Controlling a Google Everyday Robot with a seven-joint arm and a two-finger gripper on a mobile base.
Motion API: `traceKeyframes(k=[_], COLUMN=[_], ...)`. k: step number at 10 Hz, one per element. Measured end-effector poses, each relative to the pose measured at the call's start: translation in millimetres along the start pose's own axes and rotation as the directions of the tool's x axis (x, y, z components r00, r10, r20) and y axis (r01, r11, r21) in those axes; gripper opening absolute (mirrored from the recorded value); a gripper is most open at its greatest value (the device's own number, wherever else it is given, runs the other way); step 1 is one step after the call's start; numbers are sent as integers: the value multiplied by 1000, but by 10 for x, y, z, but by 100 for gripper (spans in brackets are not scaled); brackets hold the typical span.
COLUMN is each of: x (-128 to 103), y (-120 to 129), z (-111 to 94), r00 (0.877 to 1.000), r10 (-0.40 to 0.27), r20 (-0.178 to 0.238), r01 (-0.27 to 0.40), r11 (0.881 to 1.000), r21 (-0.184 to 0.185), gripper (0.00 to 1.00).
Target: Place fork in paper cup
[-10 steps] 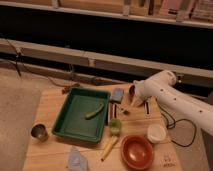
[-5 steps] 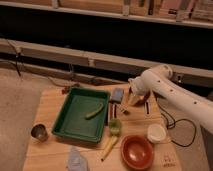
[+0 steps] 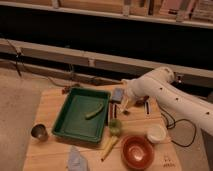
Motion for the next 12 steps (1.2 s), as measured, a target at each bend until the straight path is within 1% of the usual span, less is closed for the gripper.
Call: traceKeyframes(k=[1,3,4,5,6,7,9,10,11,12], x=[58,240,317,394,521,566,606,593,587,567], y=[-15,-62,-84,-111,-122,-121,-72,-19,86,151], z=[113,520,684,856,1006,1059,1209,1282,1374,1417], r00=[1000,997,994,990,984,981,977,977,977,978], r10=[18,69,86,108,131,140,147,144,142,139], r20=[-12,-47,-66,-89,-120,-135,-156,-157,-158,-157], r01=[-18,-72,-92,-117,-146,-158,-173,-173,-174,-173], r11=[1000,996,993,988,982,979,971,966,960,957], r21=[-15,-62,-80,-101,-120,-131,-168,-192,-217,-232], gripper=[80,80,80,80,80,80,80,80,80,80])
